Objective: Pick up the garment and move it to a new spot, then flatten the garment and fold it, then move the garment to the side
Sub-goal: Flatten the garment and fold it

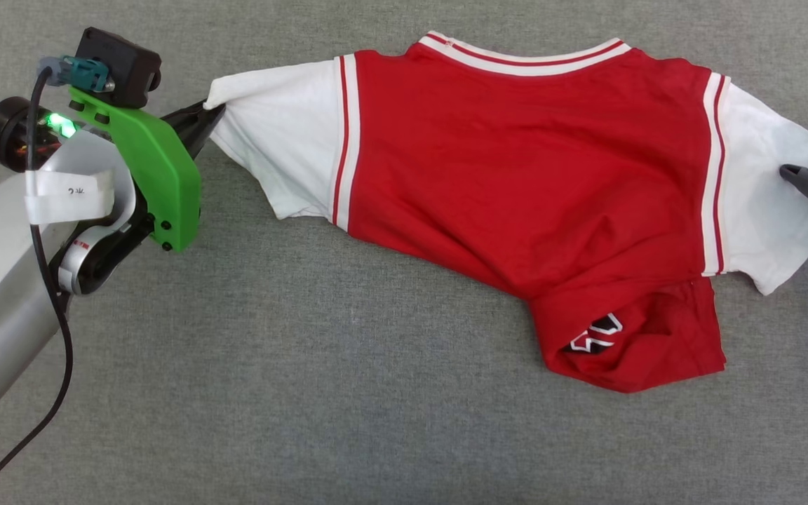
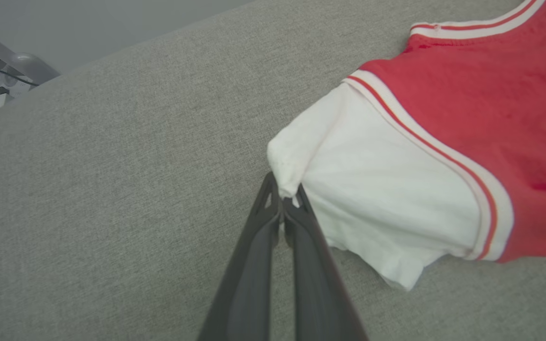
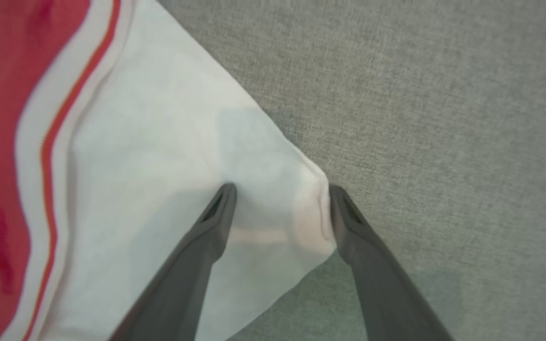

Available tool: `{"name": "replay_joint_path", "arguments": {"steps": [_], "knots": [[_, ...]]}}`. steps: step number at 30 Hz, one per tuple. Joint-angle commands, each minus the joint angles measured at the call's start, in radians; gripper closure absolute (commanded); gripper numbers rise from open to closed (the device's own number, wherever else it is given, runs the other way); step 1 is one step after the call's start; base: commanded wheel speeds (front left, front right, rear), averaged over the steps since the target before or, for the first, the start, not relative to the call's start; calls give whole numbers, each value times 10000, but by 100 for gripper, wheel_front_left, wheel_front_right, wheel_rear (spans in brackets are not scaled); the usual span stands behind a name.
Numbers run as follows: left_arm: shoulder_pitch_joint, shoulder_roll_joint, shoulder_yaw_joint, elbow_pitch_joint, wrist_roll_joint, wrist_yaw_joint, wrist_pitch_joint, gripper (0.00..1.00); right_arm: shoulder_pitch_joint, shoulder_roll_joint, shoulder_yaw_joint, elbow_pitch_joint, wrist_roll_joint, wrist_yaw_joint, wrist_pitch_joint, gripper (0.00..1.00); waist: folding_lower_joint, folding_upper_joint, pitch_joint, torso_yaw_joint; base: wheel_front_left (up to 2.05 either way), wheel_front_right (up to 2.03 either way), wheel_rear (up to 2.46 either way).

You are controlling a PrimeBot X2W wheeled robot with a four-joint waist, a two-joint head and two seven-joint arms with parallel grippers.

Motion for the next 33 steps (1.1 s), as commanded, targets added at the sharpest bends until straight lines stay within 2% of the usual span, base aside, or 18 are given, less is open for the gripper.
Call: {"name": "replay_joint_path", "arguments": {"steps": [1,6,7,8,9,15,20,21,28,33], "knots": [[-148,-53,28,33,111,66,-98,100,74,146,420,405,-113,-6,14,0,0,0,63,26,0,0,0],[-134,-120,7,163,107,30,-169,100,199,350,1088,940,299,-6,-580,0,0,0,43,-5,0,0,0],[-120,-114,2,195,107,21,-184,100,170,353,1185,974,358,-6,-754,36,0,0,7,-36,0,0,0],[-98,-113,-12,229,103,-5,-200,100,111,323,1290,1011,421,-6,-969,81,0,0,-49,-64,0,0,0],[-80,-111,-26,256,105,-35,-220,100,47,297,1348,1038,477,-6,-1165,100,0,0,-112,-89,0,0,0],[-19,-159,-7,423,239,-133,-681,100,-471,20,1405,977,690,-6,-3193,100,0,0,-764,-232,0,0,0],[-62,-6,226,237,583,53,-1524,100,-610,-414,1359,341,955,-6,-4993,100,0,0,-1437,-356,0,0,0],[-70,130,412,-113,709,201,-1983,100,-585,-736,1293,-34,1003,-6,-5769,100,0,0,-1802,-408,0,0,0],[-376,549,900,-1322,1152,758,-2727,100,-499,-1330,672,-1159,992,-6,-6946,100,0,0,-2462,-505,0,0,0],[-944,571,1175,-1990,1493,1025,-2888,100,-592,-1489,-63,-1797,682,-6,-7241,100,0,0,-2849,-522,0,0,0]]}}
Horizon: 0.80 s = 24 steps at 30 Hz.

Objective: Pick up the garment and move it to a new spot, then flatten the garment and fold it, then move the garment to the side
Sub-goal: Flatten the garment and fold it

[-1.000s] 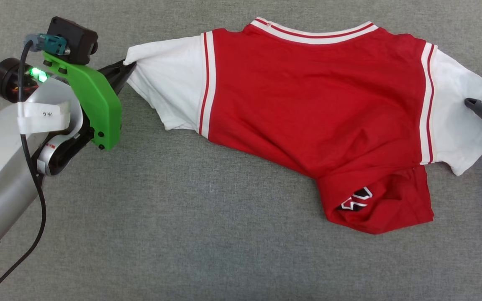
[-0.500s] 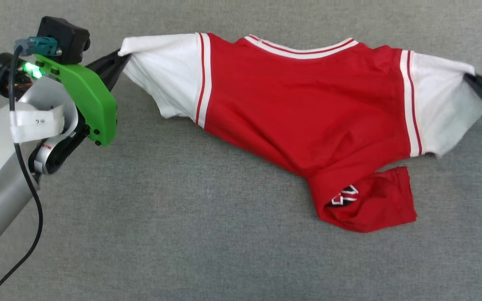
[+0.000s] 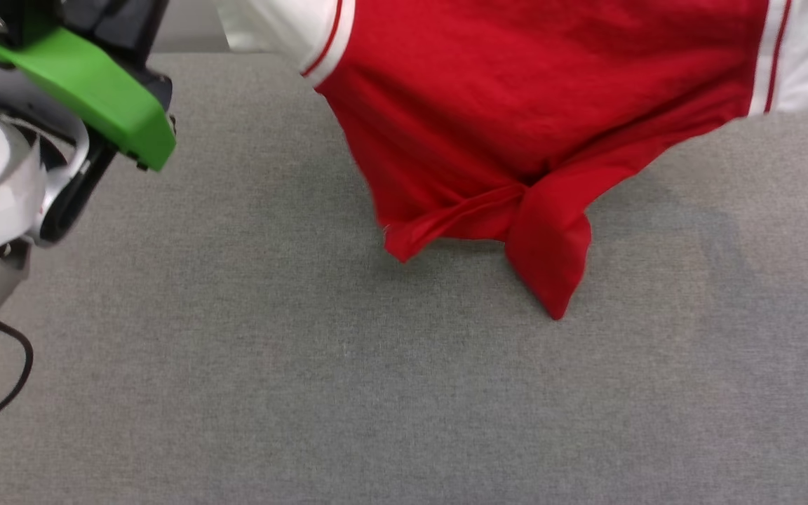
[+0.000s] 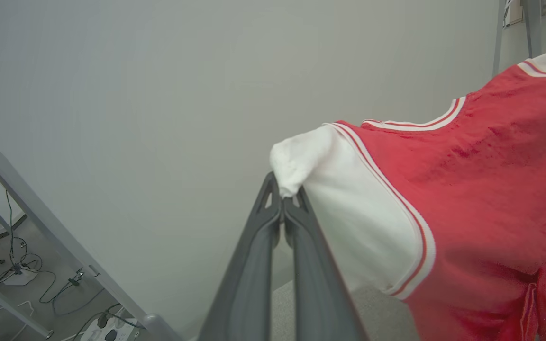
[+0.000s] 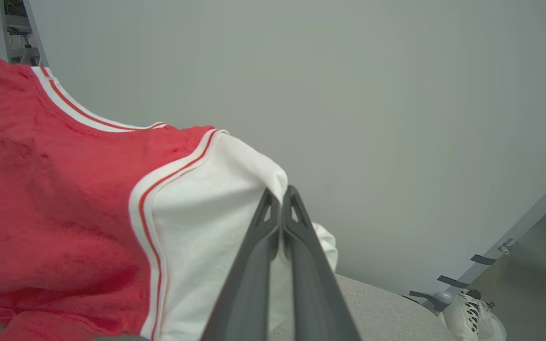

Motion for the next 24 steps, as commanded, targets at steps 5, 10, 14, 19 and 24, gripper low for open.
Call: {"name": "replay_joint_path", "arguments": {"steps": [5,10,14,19,24], "knots": [[-895,-114,131,-231,440,86,195,100,-320,106,-710,-618,-415,-7,194,100,0,0,-484,-92,0,0,0],[-1619,-440,232,-86,553,-20,358,100,-593,291,-1166,-1019,-836,-7,545,100,0,0,-419,-134,0,0,0],[-2296,-753,330,352,594,-220,467,100,-1146,458,-1313,-1089,-1186,-7,889,100,0,0,-65,-176,0,0,0],[-3401,-1304,470,1277,744,-556,460,100,-2508,747,-1237,-536,-1773,-7,1224,100,0,0,671,-270,0,0,0],[-4813,-1875,713,2683,1049,-856,175,100,-4408,1085,-824,525,-2405,-7,1205,100,0,0,1520,-385,0,0,0]]}}
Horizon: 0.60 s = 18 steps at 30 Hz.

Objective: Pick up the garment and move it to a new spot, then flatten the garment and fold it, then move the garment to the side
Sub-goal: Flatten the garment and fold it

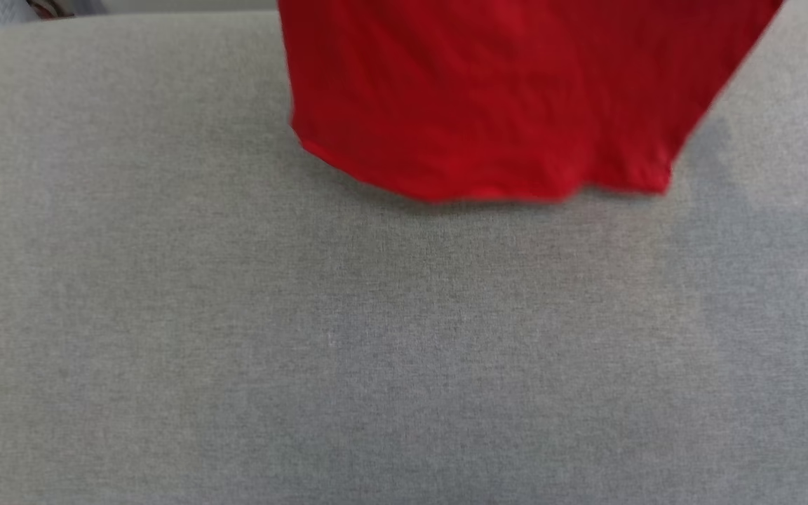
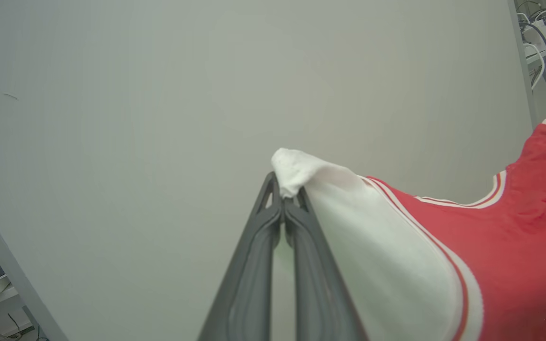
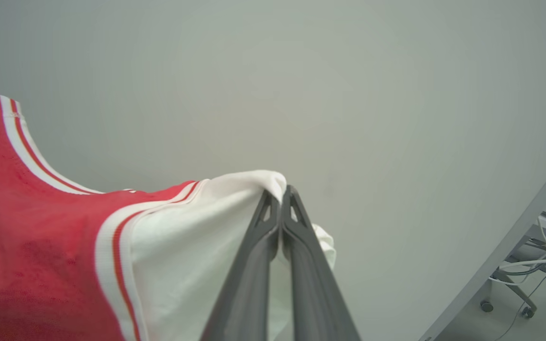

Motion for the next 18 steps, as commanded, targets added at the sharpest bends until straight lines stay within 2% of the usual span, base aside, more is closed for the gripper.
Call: {"name": "replay_joint_path", "arguments": {"steps": [1,11,18], "knots": [[-510,-188,115,334,79,-109,-134,100,-616,124,96,282,-189,-7,-97,100,0,0,788,-149,0,0,0],[-3281,-968,357,2833,972,-662,-1194,100,-4403,786,784,2699,-1327,-7,-1312,100,0,0,2123,-212,0,0,0],[-3697,-1513,391,4360,933,-1056,-1747,100,-5689,1262,1624,4245,-1719,-7,-2355,100,0,0,2640,-218,0,0,0]]}}
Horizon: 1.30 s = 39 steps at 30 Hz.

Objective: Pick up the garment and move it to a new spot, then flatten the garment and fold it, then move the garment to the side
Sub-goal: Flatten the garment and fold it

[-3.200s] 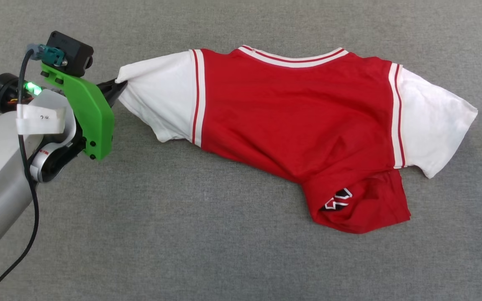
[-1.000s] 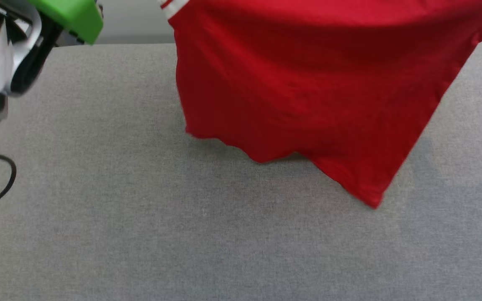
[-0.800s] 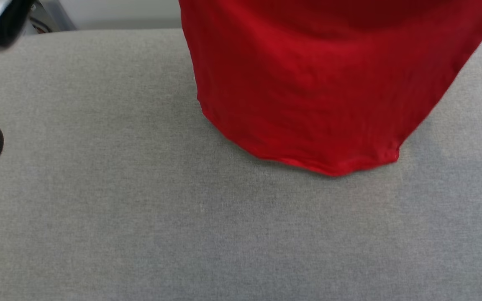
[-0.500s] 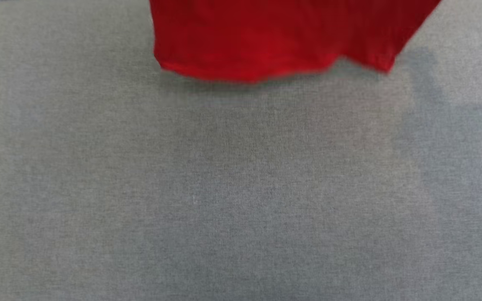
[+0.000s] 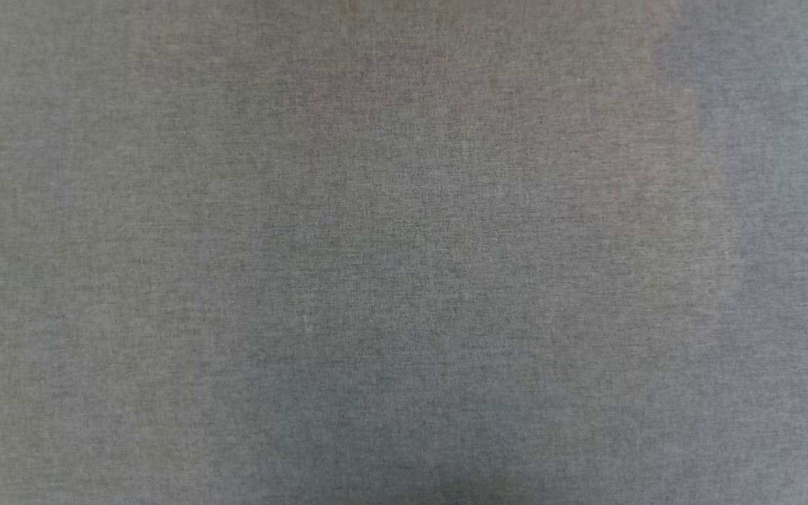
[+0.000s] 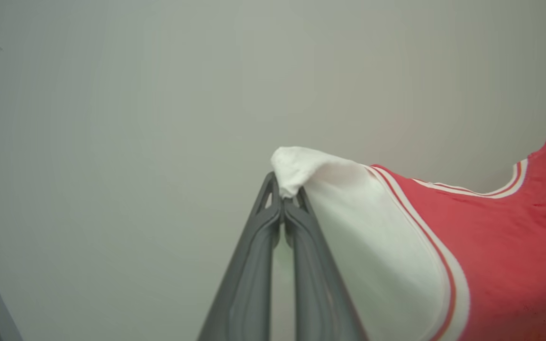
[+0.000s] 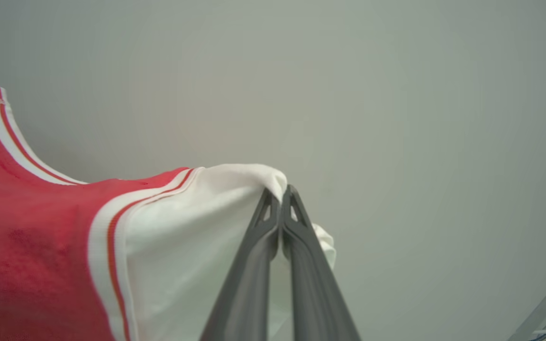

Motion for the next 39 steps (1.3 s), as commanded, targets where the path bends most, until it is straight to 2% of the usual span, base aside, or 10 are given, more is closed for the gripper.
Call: {"name": "replay_joint_path", "arguments": {"steps": [1,6,9,18,25,30,32,39], "knots": [[42,-119,4,192,53,-67,-111,100,17,150,194,275,55,-7,-171,100,-1,0,264,-27,0,0,0],[876,-314,46,699,-81,-223,-293,100,583,285,950,905,306,-7,-954,100,-1,0,238,-6,0,0,0],[1547,-229,196,694,-172,-268,-325,100,1082,406,1240,1121,611,-7,-1387,100,-1,0,111,-28,0,0,0],[5055,225,1398,-614,-206,-147,-334,100,3417,583,2272,1047,1668,-7,-2124,100,-1,0,-803,-82,0,0,0],[8944,395,2356,-2026,-162,226,-335,100,6218,403,2712,358,2489,-7,-2369,100,-1,0,-1839,-120,0,0,0],[11777,290,2876,-2928,-294,446,-336,100,8474,336,2758,-178,2802,-7,-2425,100,-1,0,-2591,-156,0,0,0],[13415,221,3012,-3297,-264,621,-336,100,9815,267,2652,-439,2912,-7,-2438,100,-1,0,-2977,-157,0,0,0],[16451,-150,3467,-3704,-339,753,-336,100,12997,-10,1933,-997,2971,-7,-2421,100,-1,0,-3800,-28,0,0,0]]}}
